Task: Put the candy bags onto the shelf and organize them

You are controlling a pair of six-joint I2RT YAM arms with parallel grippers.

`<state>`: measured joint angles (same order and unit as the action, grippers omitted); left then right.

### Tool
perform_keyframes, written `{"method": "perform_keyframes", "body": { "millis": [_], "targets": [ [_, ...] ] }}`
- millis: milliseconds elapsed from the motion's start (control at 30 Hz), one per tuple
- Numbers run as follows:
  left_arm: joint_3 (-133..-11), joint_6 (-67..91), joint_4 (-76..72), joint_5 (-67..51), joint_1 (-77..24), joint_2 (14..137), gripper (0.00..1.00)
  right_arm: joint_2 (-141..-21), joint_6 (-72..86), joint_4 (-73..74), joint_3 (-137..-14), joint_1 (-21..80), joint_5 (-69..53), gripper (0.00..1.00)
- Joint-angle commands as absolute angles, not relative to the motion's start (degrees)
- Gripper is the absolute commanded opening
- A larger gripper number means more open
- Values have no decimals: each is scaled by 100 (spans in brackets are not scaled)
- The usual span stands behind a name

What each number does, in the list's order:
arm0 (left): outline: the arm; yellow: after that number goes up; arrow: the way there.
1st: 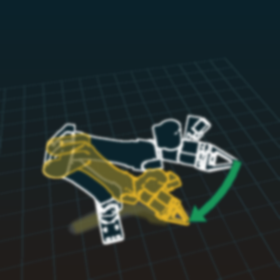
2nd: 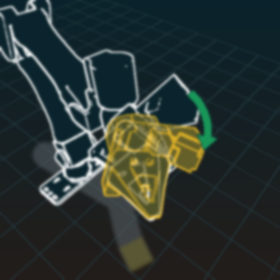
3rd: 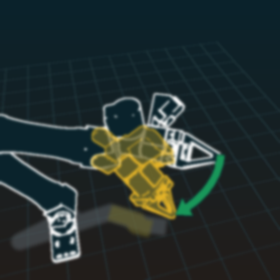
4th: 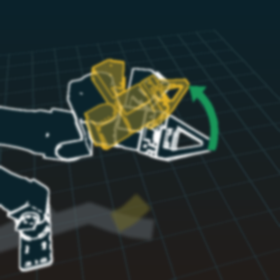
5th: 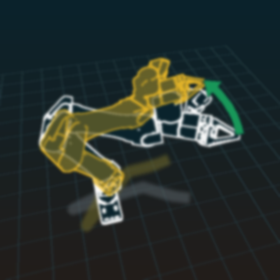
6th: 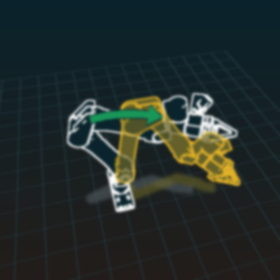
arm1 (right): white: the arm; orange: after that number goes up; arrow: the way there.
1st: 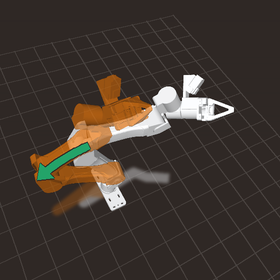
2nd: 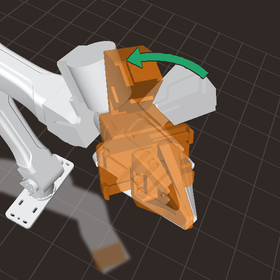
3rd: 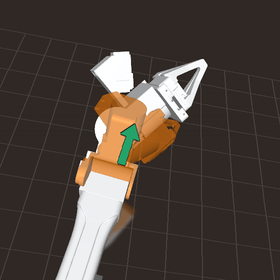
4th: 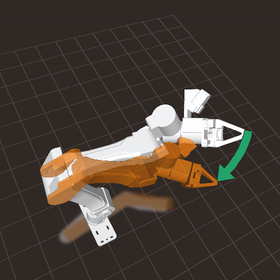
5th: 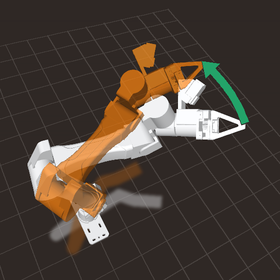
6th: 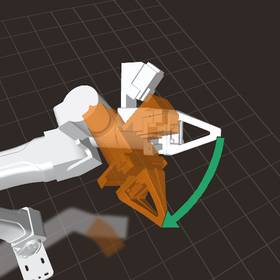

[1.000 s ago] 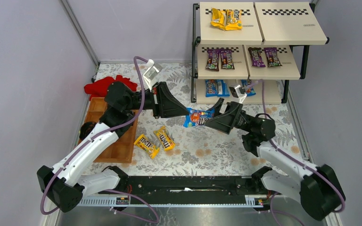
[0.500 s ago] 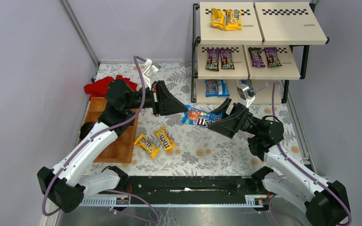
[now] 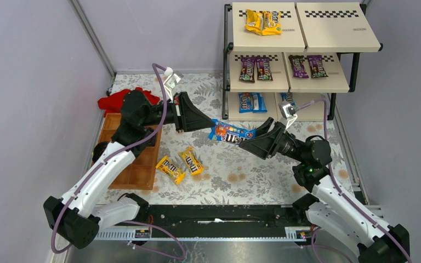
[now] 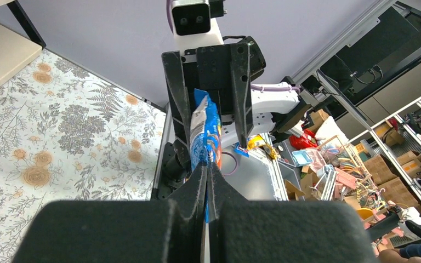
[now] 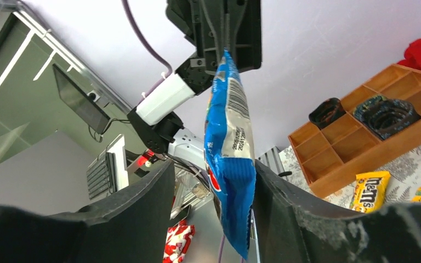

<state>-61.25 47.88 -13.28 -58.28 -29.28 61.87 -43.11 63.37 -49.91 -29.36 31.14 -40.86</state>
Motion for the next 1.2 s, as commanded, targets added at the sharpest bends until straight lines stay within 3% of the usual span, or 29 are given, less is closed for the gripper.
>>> {"method": "perform_keyframes", "body": {
  "millis": [0, 267, 333, 433, 567, 600, 767, 867, 1167],
  "targets": [
    [-6134, 4720, -1466, -5897, -2884, 6027, 0, -4291, 6029, -4680, -3074, 3156, -3843, 56],
    [-6280, 4509, -847, -5869, -2754, 6127, 0, -4333, 5921, -4388, -3036, 3157, -3551, 39],
    [-6414, 4342, -437, -5768, -2690, 6240, 7, -4260, 5788, -4041, -3071, 3156, -3330, 34],
    [-6554, 4152, -19, -5575, -2629, 6391, 31, -4211, 5523, -3463, -3202, 3156, -2959, 27],
    [-6686, 4046, 451, -5418, -2405, 6554, 45, -4295, 5411, -3131, -3340, 3151, -2778, 25],
    [-6789, 3939, 719, -5229, -2317, 6575, 57, -4326, 5387, -2989, -3378, 3147, -2683, 24],
    [-7654, 3059, 2553, -3373, -2175, 6814, 97, -4567, 5364, -2327, -3408, 2709, -2550, 22],
    [-8018, 2872, 2820, -2798, -2180, 6992, 99, -4727, 5701, -2524, -3075, 1827, -2906, 21],
    [-8774, 2920, 2406, -2866, -2180, 7326, 99, -5671, 6025, -3367, -2277, -892, -3886, 21]
  ]
}}
